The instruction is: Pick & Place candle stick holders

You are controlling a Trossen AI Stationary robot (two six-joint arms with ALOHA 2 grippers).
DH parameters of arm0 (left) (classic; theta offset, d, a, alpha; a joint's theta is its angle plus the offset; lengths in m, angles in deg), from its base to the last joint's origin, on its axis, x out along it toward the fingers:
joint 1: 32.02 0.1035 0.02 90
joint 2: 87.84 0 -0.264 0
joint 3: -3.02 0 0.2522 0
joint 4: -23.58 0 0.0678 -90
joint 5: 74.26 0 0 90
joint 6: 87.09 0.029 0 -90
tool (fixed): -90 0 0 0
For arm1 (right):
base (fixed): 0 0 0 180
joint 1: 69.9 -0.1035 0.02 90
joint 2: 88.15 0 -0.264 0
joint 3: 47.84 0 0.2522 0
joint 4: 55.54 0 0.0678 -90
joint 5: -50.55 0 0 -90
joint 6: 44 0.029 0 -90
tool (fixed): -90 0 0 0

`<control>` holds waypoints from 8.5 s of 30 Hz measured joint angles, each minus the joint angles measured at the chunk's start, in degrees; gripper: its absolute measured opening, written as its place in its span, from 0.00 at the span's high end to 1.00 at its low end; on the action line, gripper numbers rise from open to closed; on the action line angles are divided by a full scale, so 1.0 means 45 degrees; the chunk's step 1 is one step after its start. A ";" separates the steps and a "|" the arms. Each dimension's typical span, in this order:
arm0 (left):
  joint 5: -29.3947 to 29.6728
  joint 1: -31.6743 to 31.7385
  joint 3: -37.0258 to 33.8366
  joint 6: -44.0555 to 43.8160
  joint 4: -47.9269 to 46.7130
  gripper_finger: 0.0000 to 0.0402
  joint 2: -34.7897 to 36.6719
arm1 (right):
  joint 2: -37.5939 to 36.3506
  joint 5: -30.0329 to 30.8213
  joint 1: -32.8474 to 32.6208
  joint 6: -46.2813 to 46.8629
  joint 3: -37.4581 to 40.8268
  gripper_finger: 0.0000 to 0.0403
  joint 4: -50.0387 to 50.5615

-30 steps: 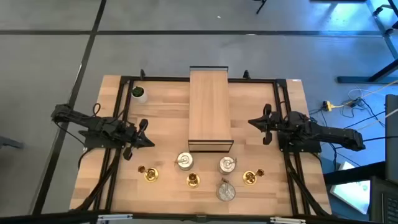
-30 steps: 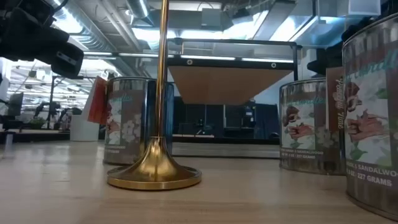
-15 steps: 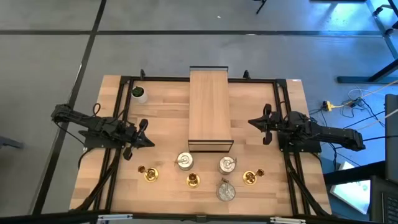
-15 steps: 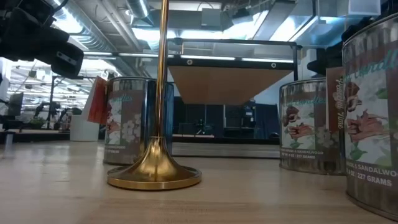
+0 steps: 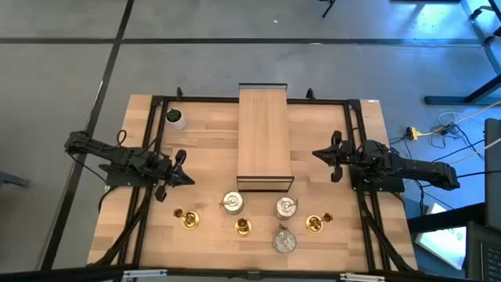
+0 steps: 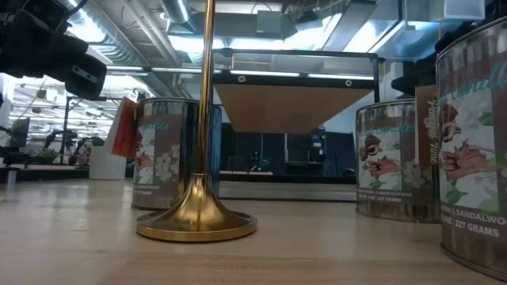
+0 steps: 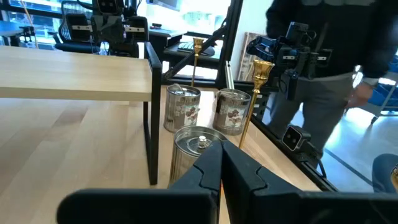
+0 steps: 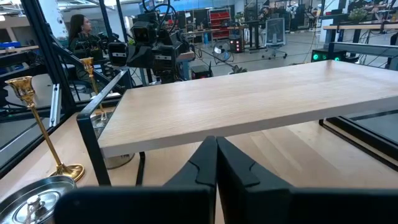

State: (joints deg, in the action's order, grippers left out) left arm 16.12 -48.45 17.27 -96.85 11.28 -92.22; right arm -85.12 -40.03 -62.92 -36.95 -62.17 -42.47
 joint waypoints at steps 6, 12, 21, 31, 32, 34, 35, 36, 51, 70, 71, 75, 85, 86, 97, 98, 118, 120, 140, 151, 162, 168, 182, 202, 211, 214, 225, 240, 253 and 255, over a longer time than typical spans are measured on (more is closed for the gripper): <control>0.0000 0.0001 -0.0001 -0.0004 0.0000 1.00 0.0000 | 0.0000 0.0000 0.0000 0.0000 0.0005 0.99 0.0000; 0.0000 -0.0001 -0.0005 -0.0002 0.0000 1.00 0.0000 | 0.0000 0.0005 0.0000 0.0000 0.0005 0.99 0.0001; 0.0000 -0.0002 -0.0002 0.0000 0.0000 1.00 0.0000 | 0.0000 0.0003 0.0000 0.0000 0.0002 0.99 0.0000; 0.0000 0.0001 -0.0004 0.0000 0.0000 1.00 0.0000 | 0.0000 0.0003 0.0001 0.0000 0.0005 0.99 0.0000; 0.0000 -0.0004 -0.0003 -0.0003 0.0000 1.00 0.0000 | 0.0000 0.0016 0.0000 -0.0033 0.0000 0.99 0.0002; 0.0000 -0.0004 -0.0005 0.0000 0.0000 1.00 0.0000 | 0.0000 0.0034 0.0002 -0.0078 0.0003 0.99 0.0000; 0.0000 0.0001 -0.0005 -0.0005 0.0000 1.00 0.0000 | 0.0000 0.0034 0.0000 -0.0087 0.0001 0.99 0.0001; 0.0000 0.0001 0.0000 -0.0004 0.0000 1.00 0.0000 | 0.0000 0.0034 0.0000 -0.0087 0.0000 0.99 0.0000; 0.0000 -0.0003 -0.0002 -0.0001 0.0000 1.00 0.0000 | 0.0000 -0.0639 0.0000 0.2928 0.0004 0.99 -0.0545; 0.0739 0.0015 -0.0005 0.2434 0.1619 1.00 0.0018 | -0.0003 0.3502 0.0005 1.1252 0.0000 0.99 -0.8641; 0.1148 0.0011 -0.0001 0.2478 0.2038 1.00 0.0012 | -0.0001 0.3619 0.0005 1.1254 0.0000 0.99 -0.9082; 0.3545 0.0020 -0.0005 0.2784 0.4895 1.00 0.0009 | -0.0005 0.3658 0.0005 1.1253 0.0000 0.99 -1.0032; 0.9514 0.0015 -0.0005 -0.2954 0.9822 1.00 0.0000 | -0.0005 0.2664 0.0000 1.1596 0.0000 0.99 -1.0949; 0.9992 0.0015 -0.0005 -0.3915 0.9466 1.00 -0.0015 | -0.0005 0.2248 0.0000 1.1590 0.0000 0.99 -1.1155; 0.9517 0.0020 0.0014 -0.9080 0.7455 1.00 -0.1516 | 0.1241 0.0226 0.0000 1.0606 -0.1862 0.99 -1.1536; 0.9369 0.0020 0.0027 -0.9101 0.7514 1.00 -0.1666 | 0.1617 0.0013 0.0000 1.0447 -0.2200 0.99 -1.1543; 1.1289 0.0020 0.0092 -0.8349 0.8403 1.00 -0.2278 | 0.9155 -0.5740 -0.0005 1.2117 -0.7185 0.99 -1.1507; 1.1123 0.0020 0.0092 -0.8347 0.8405 1.00 -0.2278 | 0.9407 -0.7092 -0.0055 1.2793 -0.7335 0.99 -1.1367; 1.0790 0.0020 0.0092 -0.8328 0.8288 1.00 -0.2278 | 1.1291 -0.5897 -0.3590 0.5814 -1.4292 0.99 -0.7063; 1.0679 0.0020 0.0092 -0.8325 0.8291 1.00 -0.2278 | 1.1261 -0.0027 -0.4948 1.0262 -1.7567 0.99 1.1564; 1.0882 0.0020 0.0092 -0.8323 0.7895 1.00 -0.2278 | 1.1415 0.0651 -0.6216 1.6345 -1.7636 0.99 1.5488; 1.0875 0.0020 0.0092 -0.8325 0.7646 1.00 -0.2278 | 1.1785 0.0125 -0.6496 1.6616 -1.7636 0.99 1.6292; 1.0239 0.0021 0.0092 -0.8335 0.7638 1.00 -0.2278 | 1.3113 -0.2220 -0.9318 1.7451 -1.7636 0.99 1.6863; 1.0350 0.0023 0.0092 -0.8455 0.7616 1.00 -0.2278 | 1.7214 0.0840 -1.5388 2.4178 -1.7636 0.99 1.2639; 1.0404 0.0025 0.0092 -0.8573 0.7606 1.00 -0.2278 | 1.9026 0.1099 -1.5674 2.4662 -1.7636 0.98 1.3927; 1.0285 0.0025 0.0092 -0.8665 0.7604 1.00 -0.2278 | 1.9380 0.1459 -1.5676 2.5274 -1.7632 0.92 1.4807; 1.0214 0.0025 0.0092 -0.9342 0.7176 1.00 -0.2273 | 2.1194 0.3456 -1.5572 2.6428 -1.7628 0.50 1.6135; 0.9644 0.0011 0.0092 -1.0144 0.7030 1.00 -0.2276 | 2.3622 0.6306 -1.4919 2.7574 -1.7670 0.38 1.5586; 0.9646 0.0011 0.0092 -1.0384 0.7033 1.00 -0.2273 | 2.3693 0.6811 -1.4372 2.8090 -1.7617 0.39 1.6063; 0.9646 0.0011 0.0092 -1.0384 0.7033 1.00 -0.2277 | 2.3716 0.7133 -1.4387 2.8393 -1.7607 0.39 1.6000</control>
State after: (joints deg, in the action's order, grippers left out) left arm 59.53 -48.40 17.69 -143.58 42.92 -102.47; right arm 21.60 -7.93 -127.66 90.82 -141.41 29.53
